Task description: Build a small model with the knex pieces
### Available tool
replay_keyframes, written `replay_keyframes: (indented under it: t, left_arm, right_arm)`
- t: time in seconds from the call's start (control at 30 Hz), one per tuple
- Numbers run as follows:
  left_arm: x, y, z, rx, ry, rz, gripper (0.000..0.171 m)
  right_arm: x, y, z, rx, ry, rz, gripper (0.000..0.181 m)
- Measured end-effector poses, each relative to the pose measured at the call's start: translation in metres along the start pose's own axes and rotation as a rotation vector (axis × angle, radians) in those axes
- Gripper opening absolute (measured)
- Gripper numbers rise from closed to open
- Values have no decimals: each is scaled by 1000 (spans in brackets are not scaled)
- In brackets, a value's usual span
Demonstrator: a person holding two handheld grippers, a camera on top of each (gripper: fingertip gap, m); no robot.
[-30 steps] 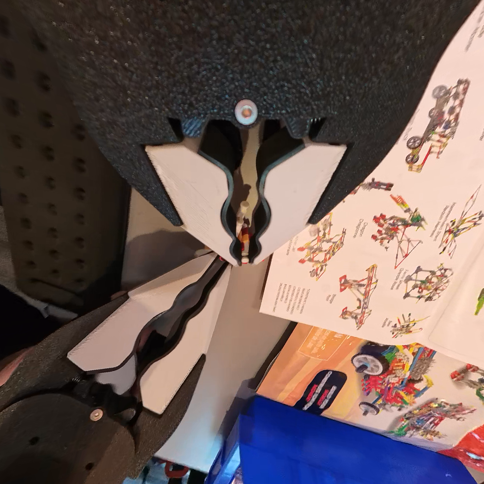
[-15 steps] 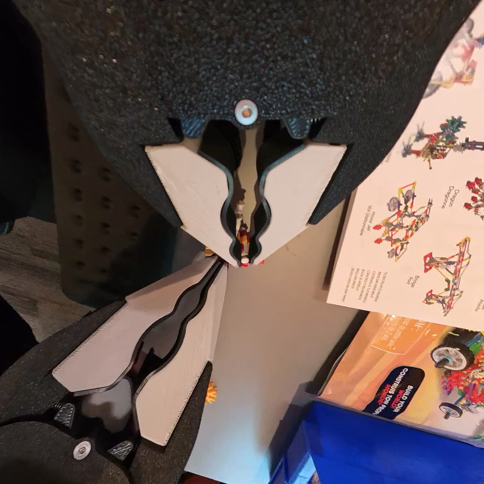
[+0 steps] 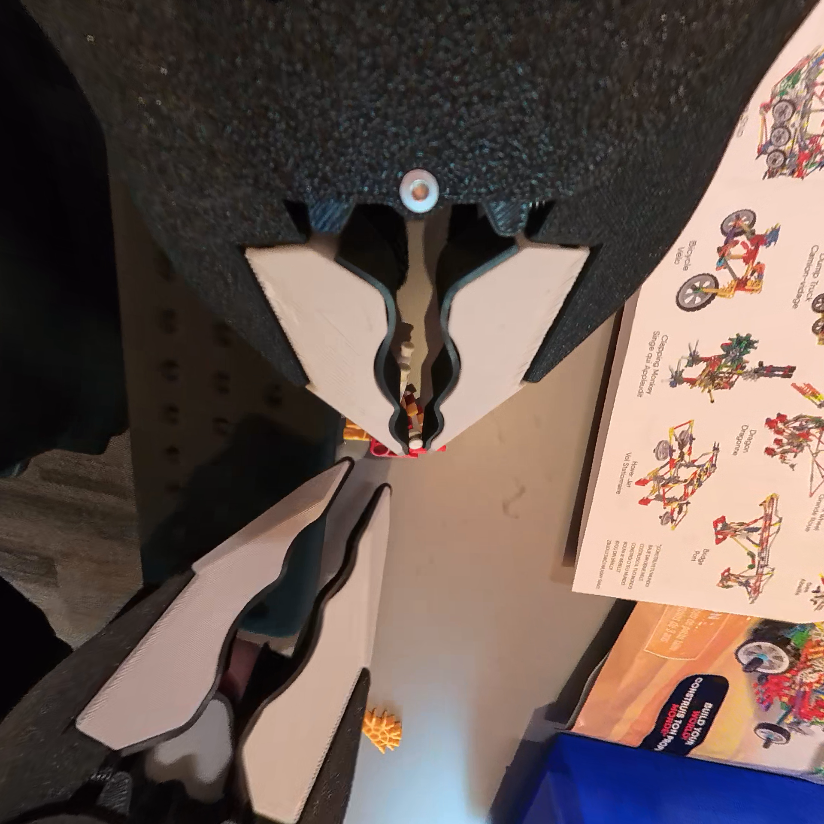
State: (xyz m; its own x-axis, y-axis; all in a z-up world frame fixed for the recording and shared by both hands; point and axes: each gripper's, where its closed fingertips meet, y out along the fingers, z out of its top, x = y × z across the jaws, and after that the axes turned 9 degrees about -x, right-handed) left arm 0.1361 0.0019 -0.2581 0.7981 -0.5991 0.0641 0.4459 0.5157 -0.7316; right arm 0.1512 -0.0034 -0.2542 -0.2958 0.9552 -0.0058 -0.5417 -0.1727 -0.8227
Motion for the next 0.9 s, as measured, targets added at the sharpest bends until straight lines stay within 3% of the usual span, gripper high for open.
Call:
replay_keyframes:
  t: [0.27,0.37,0.63,0.8,0.9]
  left_arm:
    - [-4,-10,-10,13,8,8,2]
    - [-9,-11,-11,12,27,44,2]
    - [-18,-17,-17,10,-8,13,5]
    - [-19,-35,-12,50,54,12,12]
    - [-18,-39,-18,-30,162,45,14]
  right_arm:
    - [-14,8,30,55,-3,-40,20]
    - [-15,18,29,4,-40,-75,19]
    - [-14,36,22,-88,-95,-128,0]
    - [-11,30,24,-46,-62,-130,9]
    - [-9,18,27,15,-28,-137,10]
